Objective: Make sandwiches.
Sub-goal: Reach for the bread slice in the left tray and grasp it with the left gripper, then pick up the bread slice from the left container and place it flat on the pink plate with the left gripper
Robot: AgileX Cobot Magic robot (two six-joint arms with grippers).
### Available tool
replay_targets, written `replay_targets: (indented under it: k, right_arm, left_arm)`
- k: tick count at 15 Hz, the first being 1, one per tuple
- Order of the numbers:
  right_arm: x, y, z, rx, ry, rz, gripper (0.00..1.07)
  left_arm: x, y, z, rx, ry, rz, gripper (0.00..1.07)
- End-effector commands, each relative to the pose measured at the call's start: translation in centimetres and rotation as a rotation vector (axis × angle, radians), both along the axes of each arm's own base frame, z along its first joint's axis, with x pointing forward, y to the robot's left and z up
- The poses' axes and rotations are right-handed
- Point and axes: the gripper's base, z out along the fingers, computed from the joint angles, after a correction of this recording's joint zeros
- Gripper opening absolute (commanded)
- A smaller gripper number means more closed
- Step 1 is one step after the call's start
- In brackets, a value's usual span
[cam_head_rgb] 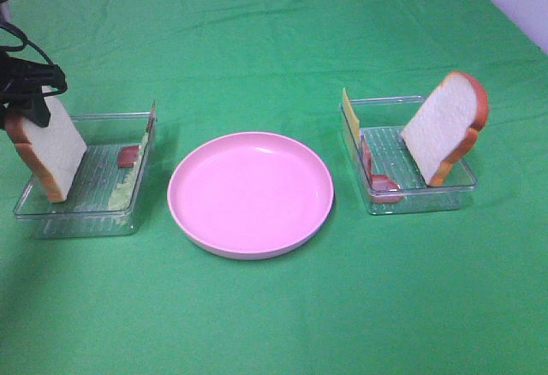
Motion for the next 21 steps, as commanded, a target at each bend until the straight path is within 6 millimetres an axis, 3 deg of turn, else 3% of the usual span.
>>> replay_targets:
  k: [1, 3, 5, 8, 13, 15, 17, 21]
  right_arm:
    - [-0.2, 0.0, 0.0, 0.008, -0.023, -0.011, 0.74]
    - [-0.2, 0.0, 0.0, 0.008, -0.023, -0.011, 0.74]
    - [-0.2, 0.0, 0.0, 0.008, -0.023, -0.011, 0.74]
    - [-0.2, 0.0, 0.0, 0.008, -0.023, -0.011, 0.74]
    - [-0.2, 0.0, 0.0, 0.008, -0.023, -0.011, 0.74]
    - [-0.2, 0.0, 0.0, 0.008, -0.023, -0.011, 0.74]
    - [-0.2, 0.0, 0.0, 0.008, -0.023, -0.011, 0.74]
    - [-0.2, 0.0, 0.0, 0.008, -0.023, -0.011, 0.74]
  left_arm:
    - [0.2, -0.2, 0.1, -0.010, -0.011, 0.008, 0.24]
    - [0.2, -0.3, 0.2, -0.015, -0.014, 0.010, 0.00]
    - [-0.1, -0.3, 1.3, -0.022, -0.032, 0.012, 0.00]
    - [-1.3, -0.4, 4.8, -0.038, -0.103, 0.014, 0.00]
    - [-6.8, -1.3, 13.9, -0.174, -0.253, -0.013, 0.00]
    - [-8.7, -2.3, 16.6, -0.329, -0.310, -0.008, 0.00]
    - [-9.1, -3.4, 17.0, -0.443, -0.293, -0.074, 0.00]
    - [-7.6, -7.2, 14.5, -0.549, -0.201, -0.216, 0.00]
